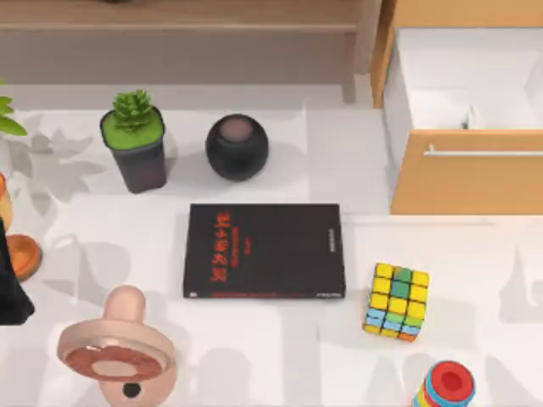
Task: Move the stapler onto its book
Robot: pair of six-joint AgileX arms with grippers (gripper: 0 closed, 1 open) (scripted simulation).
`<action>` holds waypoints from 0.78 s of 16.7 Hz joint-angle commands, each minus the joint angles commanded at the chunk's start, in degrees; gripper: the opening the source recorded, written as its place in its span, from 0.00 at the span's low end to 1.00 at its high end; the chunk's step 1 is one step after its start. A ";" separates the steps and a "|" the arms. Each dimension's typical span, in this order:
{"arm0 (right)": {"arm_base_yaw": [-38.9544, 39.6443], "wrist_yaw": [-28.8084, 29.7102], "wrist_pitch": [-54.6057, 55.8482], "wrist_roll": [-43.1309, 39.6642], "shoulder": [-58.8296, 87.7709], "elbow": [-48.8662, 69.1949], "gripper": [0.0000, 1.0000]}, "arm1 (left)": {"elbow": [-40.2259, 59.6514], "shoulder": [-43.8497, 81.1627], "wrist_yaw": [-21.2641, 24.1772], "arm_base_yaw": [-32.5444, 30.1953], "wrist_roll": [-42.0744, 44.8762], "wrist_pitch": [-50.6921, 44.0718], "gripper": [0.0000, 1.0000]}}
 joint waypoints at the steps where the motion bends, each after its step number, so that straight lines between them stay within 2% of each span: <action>1: 0.00 0.00 0.00 0.00 0.00 0.00 1.00 | 0.00 0.00 0.00 0.00 0.00 0.00 1.00; 4: 0.10 0.01 -1.11 0.12 1.73 1.67 1.00 | 0.00 0.00 0.00 0.00 0.00 0.00 1.00; 7: 0.49 0.06 -5.48 0.56 8.81 8.54 1.00 | 0.00 0.00 0.00 0.00 0.00 0.00 1.00; 13: 2.25 0.22 -21.64 2.03 37.95 35.81 1.00 | 0.00 0.00 0.00 0.00 0.00 0.00 1.00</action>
